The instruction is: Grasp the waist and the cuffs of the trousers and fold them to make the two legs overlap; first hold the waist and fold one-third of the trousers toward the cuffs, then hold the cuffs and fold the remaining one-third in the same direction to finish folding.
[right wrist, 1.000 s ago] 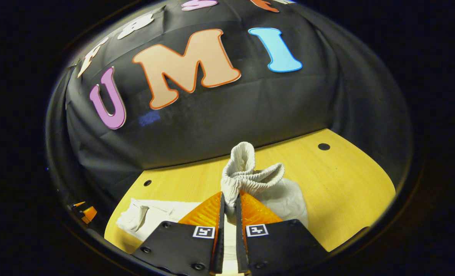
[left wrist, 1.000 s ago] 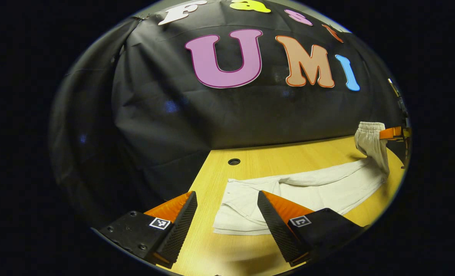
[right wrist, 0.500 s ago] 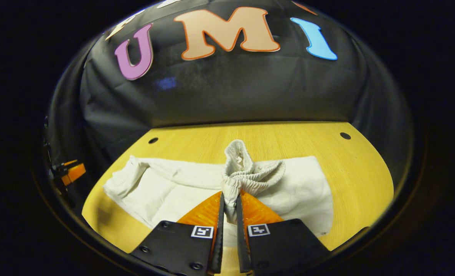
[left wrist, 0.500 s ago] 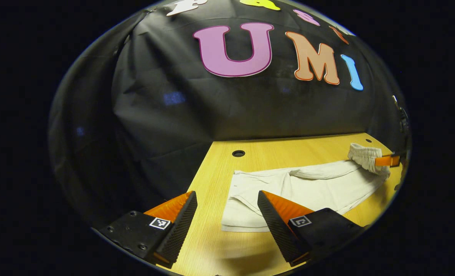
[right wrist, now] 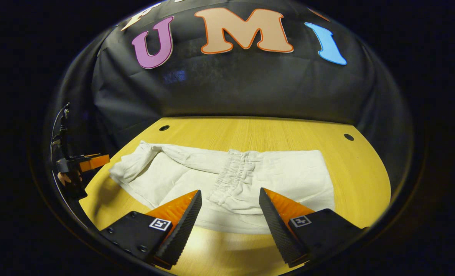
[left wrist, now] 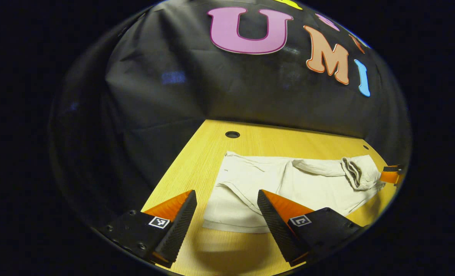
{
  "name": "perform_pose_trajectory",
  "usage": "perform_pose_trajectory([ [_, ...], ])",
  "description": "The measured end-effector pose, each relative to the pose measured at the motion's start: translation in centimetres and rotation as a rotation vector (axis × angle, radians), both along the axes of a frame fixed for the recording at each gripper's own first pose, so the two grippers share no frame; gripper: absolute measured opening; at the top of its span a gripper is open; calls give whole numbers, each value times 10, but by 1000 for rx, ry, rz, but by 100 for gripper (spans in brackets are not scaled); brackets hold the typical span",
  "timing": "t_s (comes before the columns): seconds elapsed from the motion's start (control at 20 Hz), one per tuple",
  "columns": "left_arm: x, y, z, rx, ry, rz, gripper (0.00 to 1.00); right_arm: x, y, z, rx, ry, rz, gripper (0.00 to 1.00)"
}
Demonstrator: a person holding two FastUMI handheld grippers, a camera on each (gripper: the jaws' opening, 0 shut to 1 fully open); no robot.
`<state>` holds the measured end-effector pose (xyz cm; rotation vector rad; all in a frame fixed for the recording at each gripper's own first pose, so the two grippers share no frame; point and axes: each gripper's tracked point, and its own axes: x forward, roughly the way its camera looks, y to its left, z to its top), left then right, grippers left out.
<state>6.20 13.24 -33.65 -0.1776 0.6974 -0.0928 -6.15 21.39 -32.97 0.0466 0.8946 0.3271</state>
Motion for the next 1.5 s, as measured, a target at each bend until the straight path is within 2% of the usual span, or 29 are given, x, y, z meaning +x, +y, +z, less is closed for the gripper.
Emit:
perform_pose_trajectory([
  [0.05, 1, -2, -8, -12, 17, -2, 97, -1, -5, 2, -7, -2, -10, 96],
  [0.45, 1, 0, -56, -17, 126, 27, 99, -14, -37, 8, -70, -1, -61, 96],
  [0.5, -3, 3, -55, -14, 135, 34, 100, -14, -38, 9, -72, -2, -63, 92],
  [0.55, 1, 4, -54, -18, 119, 38, 99, -13, -37, 9, -69, -2, -66, 96],
  [0.6, 2, 4, -54, -19, 117, 39, 98, -13, -36, 10, -68, -3, -70, 92],
  [0.75, -1, 4, -61, 35, 153, 25, 95, -14, -39, 11, -70, -3, -77, 96],
  [0.8, -4, 3, -62, 65, 173, -1, 93, -14, -39, 11, -71, -1, -77, 91],
  [0.9, -1, -8, -57, 50, 165, -27, 82, -14, -41, 12, -74, -2, -77, 91],
  [0.95, 0, -11, -56, 50, 166, -32, 60, -15, -41, 12, -76, -6, -75, 91],
  [1.0, 0, -17, -55, 32, 158, -41, 54, -16, -41, 13, -79, -9, -70, 92],
  [1.05, 1, -21, -54, 19, 156, -41, 36, -16, -42, 13, -79, -11, -61, 91],
  [1.1, 2, -22, -55, 13, 157, -37, 23, -15, -42, 14, -80, -15, -51, 92],
  [1.15, 2, -23, -54, 13, 155, -30, 14, -15, -43, 14, -82, -21, -40, 91],
  [1.25, 3, -22, -51, 12, 158, -9, 1, -13, -46, 14, -76, -26, -26, 92],
  [1.3, 2, -22, -49, 12, 174, 9, 0, -13, -47, 15, -68, -24, -22, 92],
  [1.35, 4, -22, -45, 4, 174, 35, 0, -13, -52, 19, -61, -28, -22, 96],
  [1.5, 8, -31, -20, -11, 143, 58, 0, -9, -63, 28, -31, -56, -30, 96],
])
